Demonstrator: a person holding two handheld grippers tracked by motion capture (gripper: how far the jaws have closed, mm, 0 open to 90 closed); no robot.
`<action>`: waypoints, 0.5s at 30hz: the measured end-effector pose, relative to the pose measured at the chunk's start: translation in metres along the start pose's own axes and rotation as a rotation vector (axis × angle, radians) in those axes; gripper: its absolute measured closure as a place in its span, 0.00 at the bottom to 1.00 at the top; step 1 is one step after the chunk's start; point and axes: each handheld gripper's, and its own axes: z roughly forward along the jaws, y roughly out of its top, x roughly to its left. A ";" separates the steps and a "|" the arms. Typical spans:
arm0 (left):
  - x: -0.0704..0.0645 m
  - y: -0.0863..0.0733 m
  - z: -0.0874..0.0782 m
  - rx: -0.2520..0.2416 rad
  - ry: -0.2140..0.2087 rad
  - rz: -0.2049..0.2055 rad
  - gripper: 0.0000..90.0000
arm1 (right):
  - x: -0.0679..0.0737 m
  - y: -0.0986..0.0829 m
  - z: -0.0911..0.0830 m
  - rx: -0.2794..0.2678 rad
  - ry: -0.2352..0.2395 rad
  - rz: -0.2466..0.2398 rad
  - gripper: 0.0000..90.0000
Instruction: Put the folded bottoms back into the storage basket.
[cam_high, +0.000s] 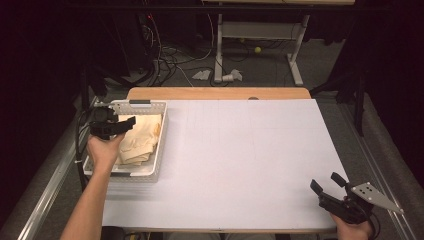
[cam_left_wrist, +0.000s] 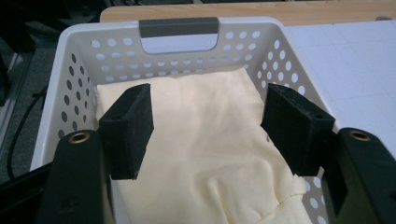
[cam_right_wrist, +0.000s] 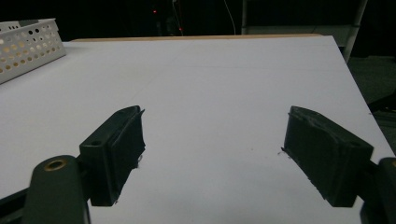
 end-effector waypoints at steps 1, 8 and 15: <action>0.000 0.000 -0.002 -0.005 -0.001 0.003 0.36 | 0.000 0.000 0.000 0.000 0.000 0.001 0.23; -0.001 -0.001 -0.010 -0.028 -0.010 0.010 0.36 | 0.000 0.000 0.000 -0.001 -0.002 0.003 0.23; -0.003 -0.001 -0.019 -0.057 -0.021 0.018 0.36 | 0.000 0.000 0.000 -0.002 -0.002 0.004 0.23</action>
